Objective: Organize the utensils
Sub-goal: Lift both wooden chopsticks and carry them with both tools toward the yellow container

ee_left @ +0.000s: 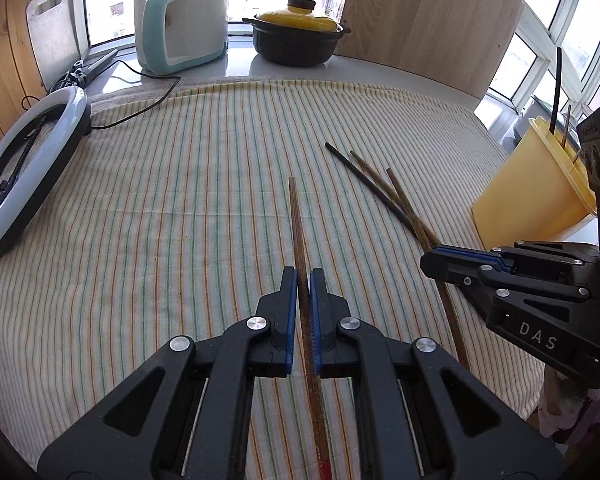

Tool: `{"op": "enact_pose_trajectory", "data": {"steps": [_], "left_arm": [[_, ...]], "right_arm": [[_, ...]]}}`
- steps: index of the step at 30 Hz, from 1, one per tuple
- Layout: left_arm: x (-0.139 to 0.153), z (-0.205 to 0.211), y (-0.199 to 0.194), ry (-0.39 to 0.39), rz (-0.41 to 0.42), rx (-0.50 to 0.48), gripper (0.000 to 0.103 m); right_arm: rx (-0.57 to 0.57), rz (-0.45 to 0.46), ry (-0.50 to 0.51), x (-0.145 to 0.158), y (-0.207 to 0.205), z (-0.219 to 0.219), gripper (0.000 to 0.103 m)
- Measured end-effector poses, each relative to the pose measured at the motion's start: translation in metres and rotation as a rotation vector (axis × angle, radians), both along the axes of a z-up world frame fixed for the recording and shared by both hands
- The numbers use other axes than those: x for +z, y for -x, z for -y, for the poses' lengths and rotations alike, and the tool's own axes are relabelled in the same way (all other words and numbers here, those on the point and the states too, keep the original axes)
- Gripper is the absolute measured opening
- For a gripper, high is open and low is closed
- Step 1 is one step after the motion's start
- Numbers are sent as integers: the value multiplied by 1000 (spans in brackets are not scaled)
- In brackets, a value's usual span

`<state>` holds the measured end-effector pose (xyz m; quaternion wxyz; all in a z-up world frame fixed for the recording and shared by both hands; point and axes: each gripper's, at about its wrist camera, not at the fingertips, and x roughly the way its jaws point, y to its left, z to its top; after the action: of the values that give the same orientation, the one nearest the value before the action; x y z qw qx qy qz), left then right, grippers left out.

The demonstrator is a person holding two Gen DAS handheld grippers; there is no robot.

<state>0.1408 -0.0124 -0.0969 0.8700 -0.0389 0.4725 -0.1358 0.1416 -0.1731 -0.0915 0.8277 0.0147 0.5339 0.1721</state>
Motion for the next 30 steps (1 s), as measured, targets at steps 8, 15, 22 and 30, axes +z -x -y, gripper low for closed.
{"op": "enact_pose_trajectory", "data": {"steps": [8,15,22,30], "left_arm": [[30,-3,7,38,64,2,4],[61,8,18,70,130,-27,3],[94,26,27,97,205,-71,4],[131,49,35,118,284,-126,3]], "right_arm": [[-13,68,-60,27,15,17,4],[-17,134,-73,50,33,30,4],[-60,223,-111,79,51,55,4],[-85,326,-127,115,67,80,4]]}}
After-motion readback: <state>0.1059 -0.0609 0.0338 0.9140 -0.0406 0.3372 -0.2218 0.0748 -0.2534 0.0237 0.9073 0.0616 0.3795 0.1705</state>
